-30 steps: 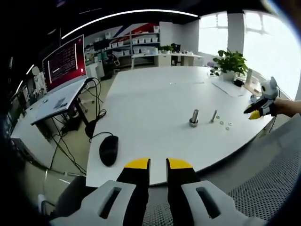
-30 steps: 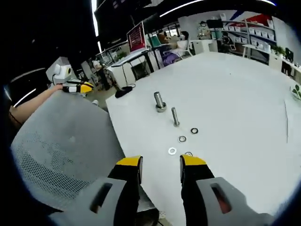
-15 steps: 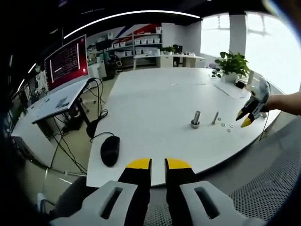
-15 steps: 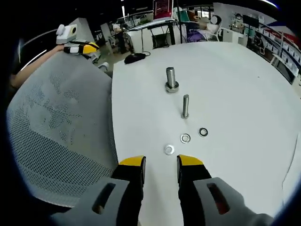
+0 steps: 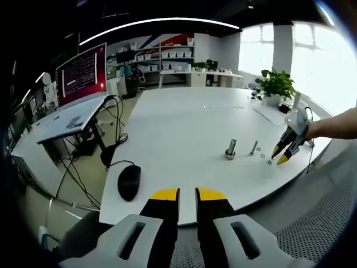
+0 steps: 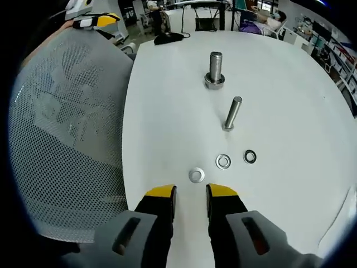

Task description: Place the washer onto the threaded stud by aligning its center hole with the stud, sliding it down to the base, and recovering from edge contact or off-axis alignment until the washer reaches the visible bottom stop.

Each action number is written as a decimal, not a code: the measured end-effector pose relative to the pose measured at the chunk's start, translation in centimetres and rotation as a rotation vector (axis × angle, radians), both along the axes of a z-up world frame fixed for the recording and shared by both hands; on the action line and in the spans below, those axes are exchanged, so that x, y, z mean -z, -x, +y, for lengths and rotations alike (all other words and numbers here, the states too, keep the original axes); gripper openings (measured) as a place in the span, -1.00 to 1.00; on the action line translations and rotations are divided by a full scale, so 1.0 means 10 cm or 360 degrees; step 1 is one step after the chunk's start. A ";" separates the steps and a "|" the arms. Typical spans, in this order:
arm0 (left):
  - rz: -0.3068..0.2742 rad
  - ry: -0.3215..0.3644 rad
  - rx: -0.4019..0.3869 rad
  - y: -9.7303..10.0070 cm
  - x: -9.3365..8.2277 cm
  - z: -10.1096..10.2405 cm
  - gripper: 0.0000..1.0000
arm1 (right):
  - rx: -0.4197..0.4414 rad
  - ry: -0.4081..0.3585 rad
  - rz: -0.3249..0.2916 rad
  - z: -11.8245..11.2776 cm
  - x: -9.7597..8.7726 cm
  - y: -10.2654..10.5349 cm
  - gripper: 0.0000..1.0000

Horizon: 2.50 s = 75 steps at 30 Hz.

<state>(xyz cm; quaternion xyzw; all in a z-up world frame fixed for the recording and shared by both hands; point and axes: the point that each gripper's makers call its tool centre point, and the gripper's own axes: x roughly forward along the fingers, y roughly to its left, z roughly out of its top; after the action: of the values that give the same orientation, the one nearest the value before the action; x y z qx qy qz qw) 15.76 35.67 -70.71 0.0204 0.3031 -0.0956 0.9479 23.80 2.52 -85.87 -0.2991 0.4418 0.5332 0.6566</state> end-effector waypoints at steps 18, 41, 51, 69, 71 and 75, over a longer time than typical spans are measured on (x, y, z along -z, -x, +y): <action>-0.0006 0.0013 -0.0021 -0.01 0.00 0.01 -0.82 | -0.0131 0.0127 -0.0061 0.10 0.09 -0.08 -0.54; -0.0013 0.0027 -0.0049 -0.01 -0.02 0.03 -0.83 | -0.0162 0.0180 -0.0112 0.11 0.11 -0.12 -0.72; -0.0014 0.0029 -0.0052 -0.01 -0.02 0.03 -0.83 | -0.0118 0.0127 -0.0040 0.19 -0.01 -0.05 -0.73; -0.0013 0.0029 -0.0050 -0.01 -0.01 0.03 -0.82 | -0.0013 0.0015 -0.0032 0.33 -0.34 -0.08 -0.73; -0.0012 0.0028 -0.0049 -0.01 -0.01 0.03 -0.82 | 0.0002 0.0005 -0.0047 0.33 -0.35 -0.08 -0.73; -0.0011 0.0028 -0.0049 -0.01 -0.01 0.03 -0.83 | 0.0061 -0.0037 -0.0054 0.34 -0.39 -0.10 -0.73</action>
<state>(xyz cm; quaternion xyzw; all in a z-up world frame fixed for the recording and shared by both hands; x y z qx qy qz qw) 15.85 35.95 -70.61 0.0077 0.2993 -0.0835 0.9505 24.79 5.93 -81.97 -0.2920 0.4301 0.5204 0.6775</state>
